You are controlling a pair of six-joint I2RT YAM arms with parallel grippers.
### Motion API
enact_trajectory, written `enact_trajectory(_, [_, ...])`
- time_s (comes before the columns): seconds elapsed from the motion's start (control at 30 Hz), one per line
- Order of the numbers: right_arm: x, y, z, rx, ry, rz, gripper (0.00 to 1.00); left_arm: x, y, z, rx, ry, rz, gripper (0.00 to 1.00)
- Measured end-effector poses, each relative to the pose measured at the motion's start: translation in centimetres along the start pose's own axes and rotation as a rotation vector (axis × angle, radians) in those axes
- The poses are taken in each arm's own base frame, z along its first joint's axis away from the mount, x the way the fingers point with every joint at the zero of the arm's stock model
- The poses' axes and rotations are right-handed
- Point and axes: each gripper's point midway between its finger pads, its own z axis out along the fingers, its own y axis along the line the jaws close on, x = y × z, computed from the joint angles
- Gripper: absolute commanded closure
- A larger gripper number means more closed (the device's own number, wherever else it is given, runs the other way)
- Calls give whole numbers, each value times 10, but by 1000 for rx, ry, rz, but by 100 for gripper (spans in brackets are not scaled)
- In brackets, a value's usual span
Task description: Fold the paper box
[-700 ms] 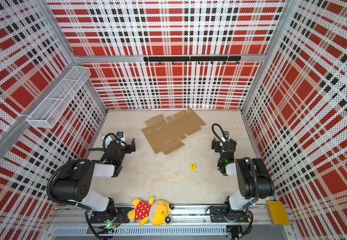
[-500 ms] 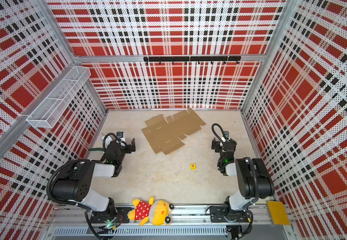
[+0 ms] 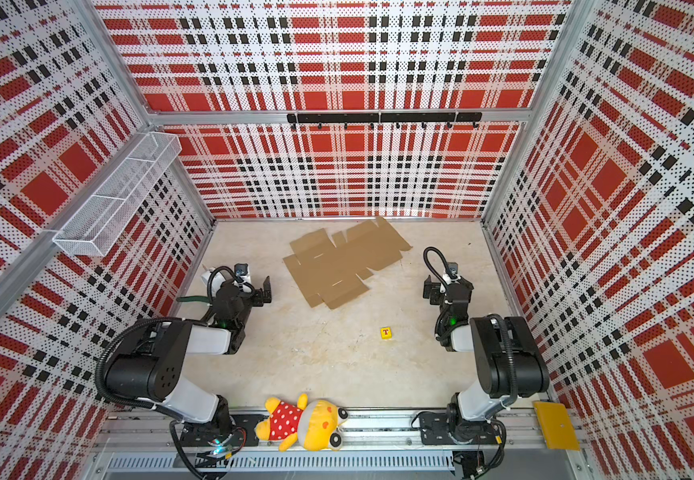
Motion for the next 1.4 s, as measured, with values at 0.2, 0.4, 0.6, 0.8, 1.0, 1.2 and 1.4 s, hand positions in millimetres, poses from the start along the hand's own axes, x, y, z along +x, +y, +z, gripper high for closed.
enact_trajectory(0.2, [0,0,0,0,0,0,0,-4,-1,-1,-15,-16,8,1])
enact_trajectory(0.4, [1,3,-3,-9,-3,-3,0,-2,-1,-1,-12,-2,12,1])
enact_trajectory(0.6, [-29,11,-17,-37,-20,-27,0,-38,-3,21,3,68,26,1])
enact_trajectory(0.8, [-91,20,-11,-71,-29,70,0,-111,-13,32,28,119,13,1])
enact_trajectory(1.0, [-124,47,-3,-136,66,239,0,-126,-22,20,35,264,-101,0])
enact_trajectory(1.2, [-89,107,-2,-243,262,358,1,-83,-29,7,58,421,-168,1])
enact_trajectory(1.4, [-31,152,2,-293,468,466,5,-67,-33,2,74,477,-238,1])
